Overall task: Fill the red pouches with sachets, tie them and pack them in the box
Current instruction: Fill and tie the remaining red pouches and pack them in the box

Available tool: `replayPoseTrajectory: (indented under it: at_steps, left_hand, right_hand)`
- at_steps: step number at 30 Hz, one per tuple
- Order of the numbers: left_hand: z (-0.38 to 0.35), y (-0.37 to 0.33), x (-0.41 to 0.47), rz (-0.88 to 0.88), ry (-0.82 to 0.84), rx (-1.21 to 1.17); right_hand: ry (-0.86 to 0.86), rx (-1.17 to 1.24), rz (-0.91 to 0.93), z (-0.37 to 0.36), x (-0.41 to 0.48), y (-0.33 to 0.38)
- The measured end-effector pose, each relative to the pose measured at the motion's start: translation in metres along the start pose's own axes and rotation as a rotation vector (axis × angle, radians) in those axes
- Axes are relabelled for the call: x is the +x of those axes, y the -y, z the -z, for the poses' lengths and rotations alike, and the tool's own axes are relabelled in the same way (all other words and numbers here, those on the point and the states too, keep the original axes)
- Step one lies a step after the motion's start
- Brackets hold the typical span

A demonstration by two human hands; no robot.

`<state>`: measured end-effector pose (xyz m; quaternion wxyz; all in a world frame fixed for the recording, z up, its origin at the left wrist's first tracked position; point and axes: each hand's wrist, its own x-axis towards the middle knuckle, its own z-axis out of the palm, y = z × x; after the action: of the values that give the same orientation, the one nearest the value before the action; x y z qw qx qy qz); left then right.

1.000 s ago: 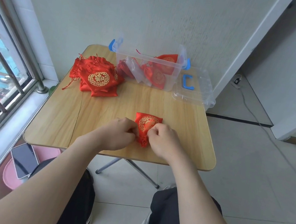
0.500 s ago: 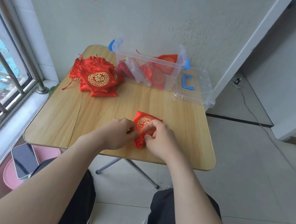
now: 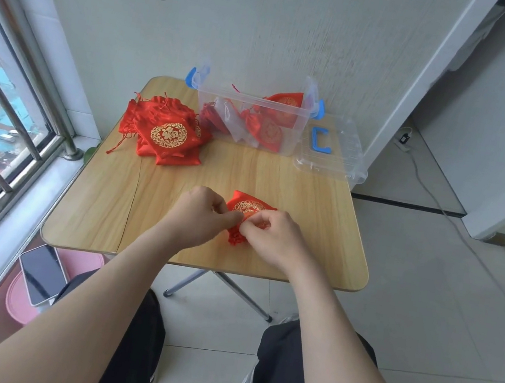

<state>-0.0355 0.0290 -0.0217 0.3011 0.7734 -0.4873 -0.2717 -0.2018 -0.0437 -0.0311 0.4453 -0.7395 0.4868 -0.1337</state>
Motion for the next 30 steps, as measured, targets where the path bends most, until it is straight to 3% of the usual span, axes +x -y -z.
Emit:
replayPoseTrajectory:
  at_steps: [13, 20, 30]
  left_hand:
    - [0.003, -0.01, -0.001, 0.224, 0.076, -0.55]
    - [-0.003, -0.006, 0.0, 0.172, 0.161, -0.416]
    - [-0.001, -0.004, -0.001, 0.083, 0.173, -0.433]
  right_hand:
    - [-0.037, 0.015, 0.078, -0.003, -0.003, 0.004]
    - [-0.003, 0.13, 0.07, -0.007, 0.002, 0.005]
    - [-0.039, 0.159, 0.08, -0.008, 0.003, 0.004]
